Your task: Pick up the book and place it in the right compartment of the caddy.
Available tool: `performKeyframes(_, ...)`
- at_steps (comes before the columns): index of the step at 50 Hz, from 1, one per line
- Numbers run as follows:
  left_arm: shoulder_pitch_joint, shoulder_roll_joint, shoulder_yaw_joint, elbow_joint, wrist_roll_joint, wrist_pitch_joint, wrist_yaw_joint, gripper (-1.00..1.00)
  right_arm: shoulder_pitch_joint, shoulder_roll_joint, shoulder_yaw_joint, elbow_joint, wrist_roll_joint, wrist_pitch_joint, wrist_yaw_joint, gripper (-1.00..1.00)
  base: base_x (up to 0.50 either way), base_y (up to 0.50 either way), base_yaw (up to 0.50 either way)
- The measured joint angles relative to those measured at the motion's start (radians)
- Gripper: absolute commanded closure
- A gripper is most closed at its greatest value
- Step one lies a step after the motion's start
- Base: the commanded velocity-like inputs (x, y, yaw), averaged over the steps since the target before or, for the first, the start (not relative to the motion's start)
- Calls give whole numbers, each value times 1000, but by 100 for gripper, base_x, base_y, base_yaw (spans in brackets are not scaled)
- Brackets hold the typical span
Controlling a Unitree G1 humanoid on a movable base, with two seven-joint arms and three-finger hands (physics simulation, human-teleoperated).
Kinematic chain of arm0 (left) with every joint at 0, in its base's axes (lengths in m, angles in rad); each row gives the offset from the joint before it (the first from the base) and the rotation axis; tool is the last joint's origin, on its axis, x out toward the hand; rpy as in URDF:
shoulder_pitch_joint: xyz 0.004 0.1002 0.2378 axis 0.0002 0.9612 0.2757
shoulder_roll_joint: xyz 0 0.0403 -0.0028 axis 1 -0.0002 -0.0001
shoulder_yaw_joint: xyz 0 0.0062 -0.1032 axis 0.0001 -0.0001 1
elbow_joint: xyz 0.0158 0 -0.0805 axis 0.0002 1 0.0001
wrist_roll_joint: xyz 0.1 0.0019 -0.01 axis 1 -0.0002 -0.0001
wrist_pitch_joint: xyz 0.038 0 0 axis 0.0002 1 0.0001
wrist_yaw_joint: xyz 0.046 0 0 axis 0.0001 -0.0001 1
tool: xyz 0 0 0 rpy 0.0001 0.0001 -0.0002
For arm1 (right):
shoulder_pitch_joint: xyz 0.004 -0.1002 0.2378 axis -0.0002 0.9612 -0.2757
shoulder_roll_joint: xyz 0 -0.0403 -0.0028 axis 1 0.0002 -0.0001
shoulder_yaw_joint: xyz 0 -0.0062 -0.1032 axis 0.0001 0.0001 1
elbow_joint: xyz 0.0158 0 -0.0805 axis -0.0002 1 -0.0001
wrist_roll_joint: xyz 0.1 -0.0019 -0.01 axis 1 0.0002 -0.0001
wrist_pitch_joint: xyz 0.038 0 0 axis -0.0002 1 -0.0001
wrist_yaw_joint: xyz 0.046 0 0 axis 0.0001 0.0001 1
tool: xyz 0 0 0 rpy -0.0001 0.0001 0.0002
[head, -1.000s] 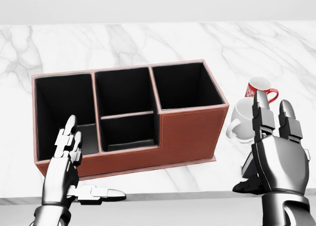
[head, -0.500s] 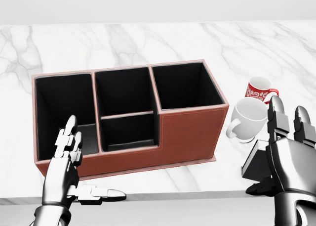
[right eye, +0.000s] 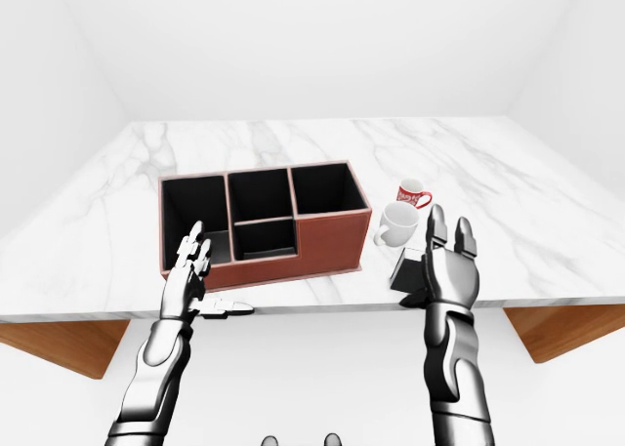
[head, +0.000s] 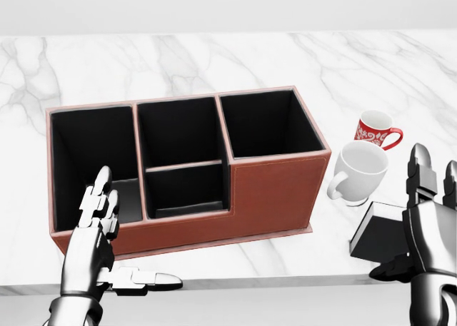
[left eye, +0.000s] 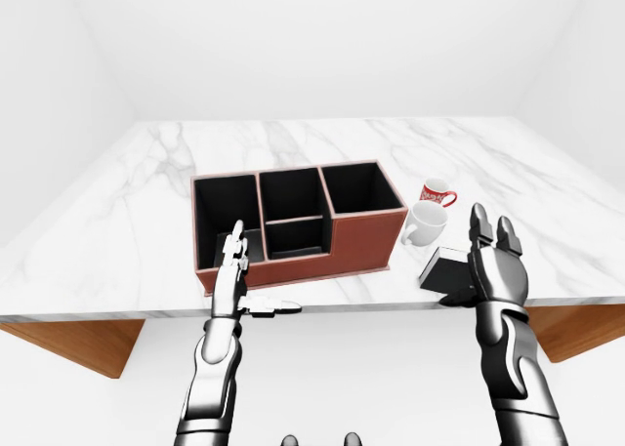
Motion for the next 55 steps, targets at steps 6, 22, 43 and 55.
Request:
performKeyframes(6, 0, 0, 0, -2, -1, 2, -1, -100, -20, -17, 1, 65, 23, 0, -34, -100, 0, 0, 0)
performKeyframes(22, -2, 0, 1, -4, -4, 9, -3, -100, -96, -60, 25, 230, 62, 0, -95, -100, 0, 0, 0)
performKeyframes(43, -4, 0, 4, -10, -11, 22, -3, -100, -272, -132, 75, 609, 137, 0, -216, -100, 0, 0, 0)
performKeyframes(55, -5, 0, 3, -10, -11, 25, -2, -100, -381, -165, 117, 867, 187, -31, -298, -100, 0, 0, 0)
